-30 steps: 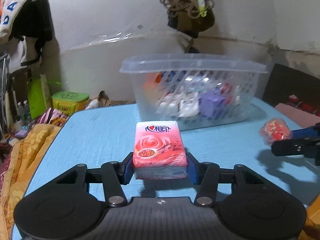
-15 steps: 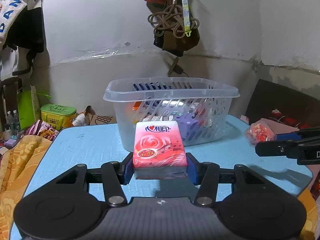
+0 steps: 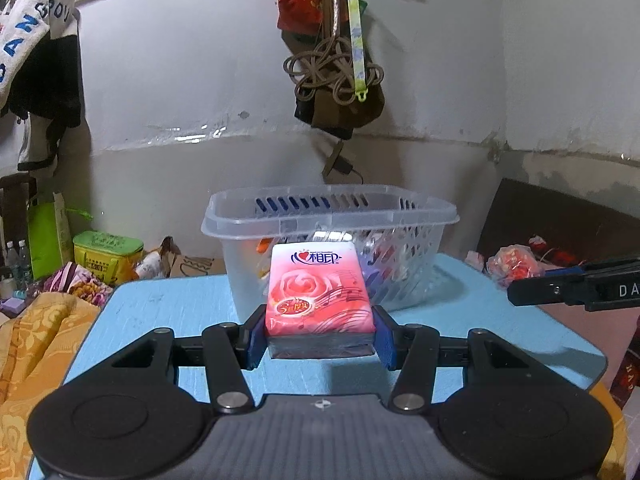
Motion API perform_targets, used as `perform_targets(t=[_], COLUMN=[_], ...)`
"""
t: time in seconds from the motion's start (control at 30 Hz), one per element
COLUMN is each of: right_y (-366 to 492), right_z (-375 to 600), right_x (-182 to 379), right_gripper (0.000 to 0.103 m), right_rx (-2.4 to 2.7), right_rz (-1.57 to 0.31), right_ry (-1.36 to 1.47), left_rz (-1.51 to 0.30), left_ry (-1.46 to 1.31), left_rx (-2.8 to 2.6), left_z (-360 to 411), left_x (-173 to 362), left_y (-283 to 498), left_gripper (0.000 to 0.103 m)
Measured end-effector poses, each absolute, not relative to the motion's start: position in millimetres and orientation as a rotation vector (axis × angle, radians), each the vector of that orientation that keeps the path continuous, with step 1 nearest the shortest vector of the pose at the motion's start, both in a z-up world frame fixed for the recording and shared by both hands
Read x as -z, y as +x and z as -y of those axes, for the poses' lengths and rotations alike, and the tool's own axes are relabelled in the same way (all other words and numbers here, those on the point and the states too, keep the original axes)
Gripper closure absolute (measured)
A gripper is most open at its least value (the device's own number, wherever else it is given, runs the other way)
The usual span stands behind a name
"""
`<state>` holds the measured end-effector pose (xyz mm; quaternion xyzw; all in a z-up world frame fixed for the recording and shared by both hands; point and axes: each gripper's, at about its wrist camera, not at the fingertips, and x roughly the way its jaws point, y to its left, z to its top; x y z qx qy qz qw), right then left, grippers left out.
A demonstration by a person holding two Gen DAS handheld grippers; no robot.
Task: Organize objects
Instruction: 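Drop the candy bag into the basket with the right tool while the left tool drops the tissue pack in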
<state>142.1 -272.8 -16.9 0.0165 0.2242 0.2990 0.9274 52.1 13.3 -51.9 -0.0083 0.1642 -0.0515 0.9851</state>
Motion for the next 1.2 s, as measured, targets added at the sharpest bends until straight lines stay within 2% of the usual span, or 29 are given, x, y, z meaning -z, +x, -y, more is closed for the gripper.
perform_targets(t=[0.23,0.43,0.57,0.7,0.9,0.97,1.0,1.03,1.1,1.2], right_y=[148.8,169.9,211.9,259.6,305.6,312.6,316.1,318.2,310.4,290.6], right_z=[270.0,261.1,244.9,223.5,201.0,191.1,187.3,183.5,182.1,194.4], right_x=[5.0,-15.4,-43.7,-54.7,-33.1,-28.3,-27.3,-25.7,-25.3,-30.3], right_gripper=[0.056,0.056,0.056,0.056,0.056,0.049,0.027,0.003,0.000,0.000], right_rx=[-0.614,-0.591,-0.598,-0.557,-0.533,-0.528,-0.535,-0.516,-0.470,-0.491], right_rz=[-0.414,-0.367,-0.361,-0.382,-0.465,-0.470,-0.470,-0.471,-0.427,-0.410], right_ry=[0.039,0.010,0.030,-0.011,-0.049,-0.089,-0.105,-0.123,-0.152,-0.123], left_rz=[-0.290,-0.291,-0.284,-0.352,-0.452,-0.468,-0.487,-0.507,-0.532,-0.501], left_ry=[-0.042,-0.217,-0.247,-0.230,-0.186,-0.193,-0.180,-0.161,-0.132,-0.139], left_rx=[0.095,0.122,0.155,0.149,0.059,0.031,0.012,-0.001,-0.040,-0.044], left_z=[-25.9,-55.5,-54.5,-41.8,-32.8,-35.6,-34.8,-32.8,-31.3,-40.5], left_x=[46.7,21.0,-14.0,-39.9,-31.8,-24.4,-18.9,-14.3,-6.5,-4.7], left_y=[53.6,73.4,107.5,159.6,218.0,229.3,236.0,241.3,247.0,232.5], left_gripper=[0.047,0.047,0.047,0.047,0.047,0.046,0.042,0.032,0.021,0.021])
